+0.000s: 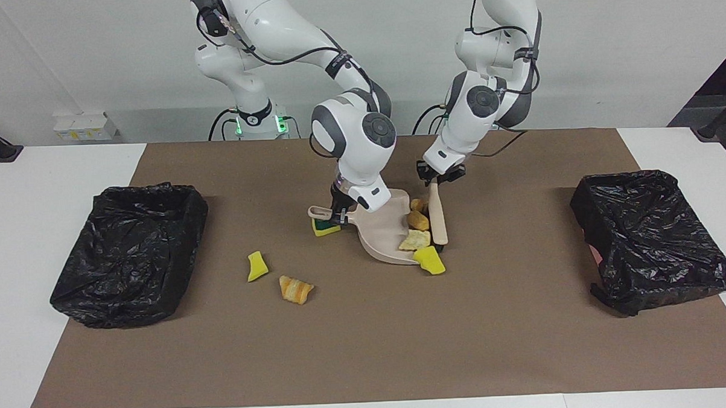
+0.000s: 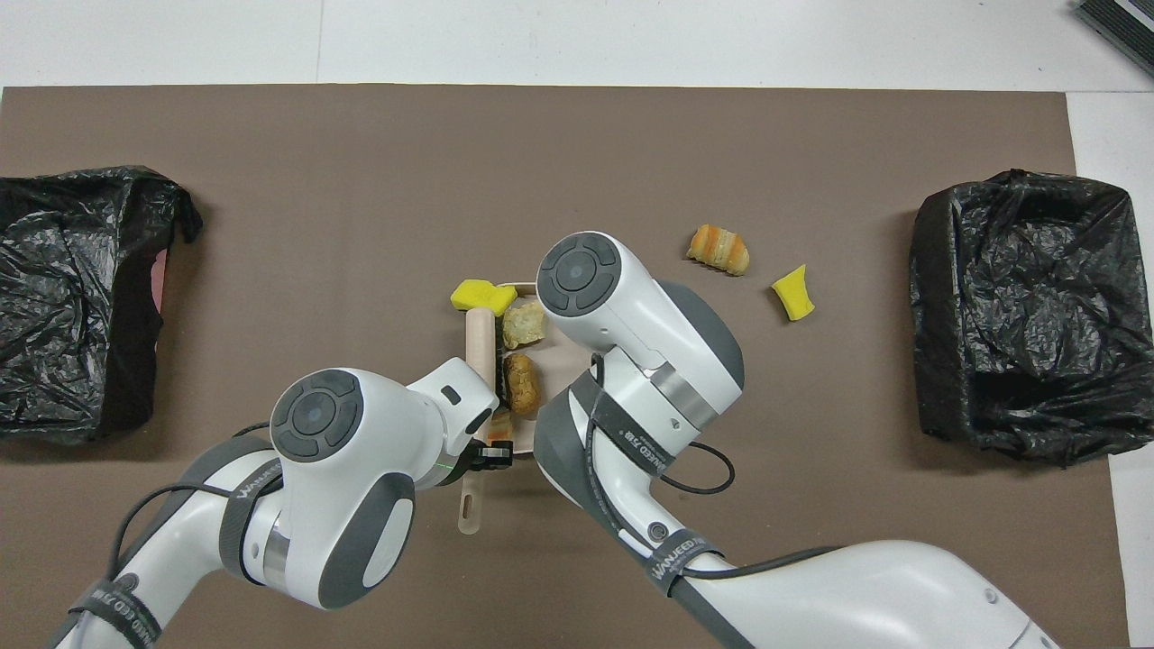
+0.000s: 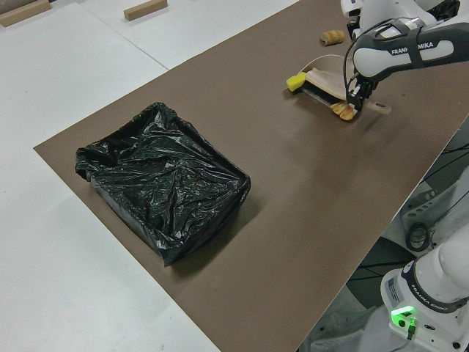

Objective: Sweep and dump trash in bin
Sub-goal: 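Sweep the bread and sponge pieces into the dustpan with the left gripper's brush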

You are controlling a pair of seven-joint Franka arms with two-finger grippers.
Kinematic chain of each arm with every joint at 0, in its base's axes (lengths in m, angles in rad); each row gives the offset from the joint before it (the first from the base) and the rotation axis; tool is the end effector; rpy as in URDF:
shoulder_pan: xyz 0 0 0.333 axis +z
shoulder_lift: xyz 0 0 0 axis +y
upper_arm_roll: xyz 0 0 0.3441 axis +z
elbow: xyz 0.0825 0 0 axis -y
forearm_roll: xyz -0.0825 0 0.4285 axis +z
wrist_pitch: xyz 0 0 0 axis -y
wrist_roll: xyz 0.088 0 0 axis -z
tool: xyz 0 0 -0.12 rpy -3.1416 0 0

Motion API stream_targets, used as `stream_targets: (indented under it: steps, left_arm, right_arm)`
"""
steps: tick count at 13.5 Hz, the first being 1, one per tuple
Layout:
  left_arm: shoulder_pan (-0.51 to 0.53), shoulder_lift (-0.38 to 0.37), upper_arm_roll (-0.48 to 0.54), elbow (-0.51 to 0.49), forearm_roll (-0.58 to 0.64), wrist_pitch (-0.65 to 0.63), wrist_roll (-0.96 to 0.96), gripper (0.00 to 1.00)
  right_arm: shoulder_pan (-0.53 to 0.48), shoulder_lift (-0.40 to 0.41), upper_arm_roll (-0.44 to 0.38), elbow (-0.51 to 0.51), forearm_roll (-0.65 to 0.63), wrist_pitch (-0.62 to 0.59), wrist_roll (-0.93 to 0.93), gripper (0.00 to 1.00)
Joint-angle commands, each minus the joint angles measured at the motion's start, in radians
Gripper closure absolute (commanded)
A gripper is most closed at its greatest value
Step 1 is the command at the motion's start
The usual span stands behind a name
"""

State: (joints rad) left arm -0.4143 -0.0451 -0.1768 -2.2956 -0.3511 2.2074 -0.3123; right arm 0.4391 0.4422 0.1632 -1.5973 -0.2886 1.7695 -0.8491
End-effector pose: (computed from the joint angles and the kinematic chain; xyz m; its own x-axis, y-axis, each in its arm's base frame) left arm 0.4370 -0.3116 0.3532 0.9861 -0.0784 -0.1468 -0.0438 -0.9732 0.2257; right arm 0.5962 0.3603 0.3549 0.0172 0.9488 -0.3154 0.9963 -0.0429 -0.0748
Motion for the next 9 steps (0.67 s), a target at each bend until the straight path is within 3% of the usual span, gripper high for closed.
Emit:
stream_targets:
  steps: [1,3,5,9]
  left_arm:
    - [0.031,-0.054,0.025,0.071,-0.051,-0.137,-0.017,1.0]
    - [0.095,-0.065,0.022,0.102,-0.031,-0.216,-0.025,1.0]
    - [0.149,-0.058,0.02,0.105,0.082,-0.21,0.011,1.0]
    - [0.224,0.023,0.022,0.119,0.226,-0.097,0.157,1.0]
  right_arm:
    - [0.001,0.007,0.006,0.0,-0.007,0.022,-0.005,1.0]
    - [0.001,0.007,0.006,0.0,-0.007,0.022,-0.005,1.0]
    - [0.001,0.007,0.006,-0.001,-0.007,0.022,-0.005,1.0]
    - [0.001,0.007,0.006,0.0,-0.007,0.022,-0.004,1.0]
